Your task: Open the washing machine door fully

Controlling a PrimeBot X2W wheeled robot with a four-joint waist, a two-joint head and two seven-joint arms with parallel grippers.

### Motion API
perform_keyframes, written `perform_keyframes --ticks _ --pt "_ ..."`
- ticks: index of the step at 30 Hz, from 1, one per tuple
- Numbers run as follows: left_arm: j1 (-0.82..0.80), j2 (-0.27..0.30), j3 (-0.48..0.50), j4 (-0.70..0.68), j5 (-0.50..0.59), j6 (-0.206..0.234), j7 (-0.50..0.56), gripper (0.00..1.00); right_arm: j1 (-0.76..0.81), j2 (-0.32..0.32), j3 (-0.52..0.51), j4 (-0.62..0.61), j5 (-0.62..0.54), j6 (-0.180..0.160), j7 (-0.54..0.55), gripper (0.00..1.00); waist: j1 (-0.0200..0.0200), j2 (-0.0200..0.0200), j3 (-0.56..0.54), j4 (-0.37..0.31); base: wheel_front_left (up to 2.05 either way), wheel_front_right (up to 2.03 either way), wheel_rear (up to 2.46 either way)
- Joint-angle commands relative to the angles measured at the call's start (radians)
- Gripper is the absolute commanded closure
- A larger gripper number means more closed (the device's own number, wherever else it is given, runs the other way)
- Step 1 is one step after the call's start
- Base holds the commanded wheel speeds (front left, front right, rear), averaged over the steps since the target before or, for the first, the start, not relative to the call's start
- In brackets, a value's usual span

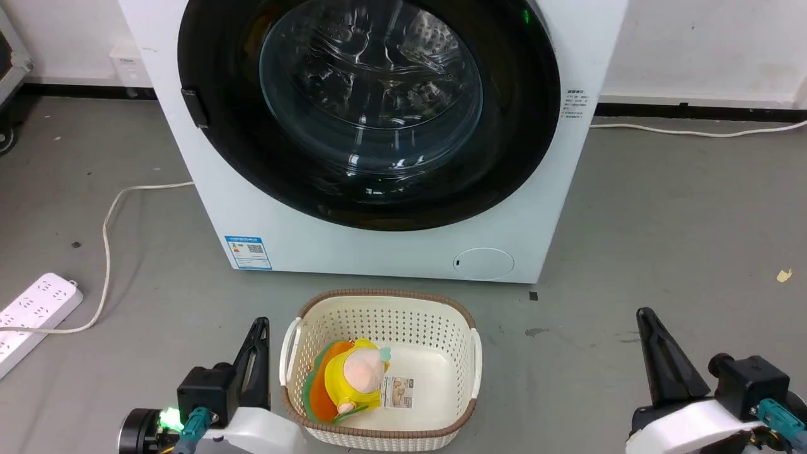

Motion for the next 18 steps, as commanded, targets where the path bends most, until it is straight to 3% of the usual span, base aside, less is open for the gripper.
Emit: perform_keyframes --ticks 1,18 --pt "-0.008 0.001 0.004 -0.005 0.010 -0.005 0.006 1.00 -0.013 0.002 0.002 0.003 -0.011 0.000 0.003 1.00 0.0000 0.0000 0.000 0.000 0.00 0.00 0.00" --pt "-0.010 0.002 0.020 -0.009 0.019 -0.010 0.029 1.00 -0.018 0.003 0.004 0.008 -0.041 0.001 0.026 1.00 0.0000 0.0000 -0.001 -0.001 0.00 0.00 0.00"
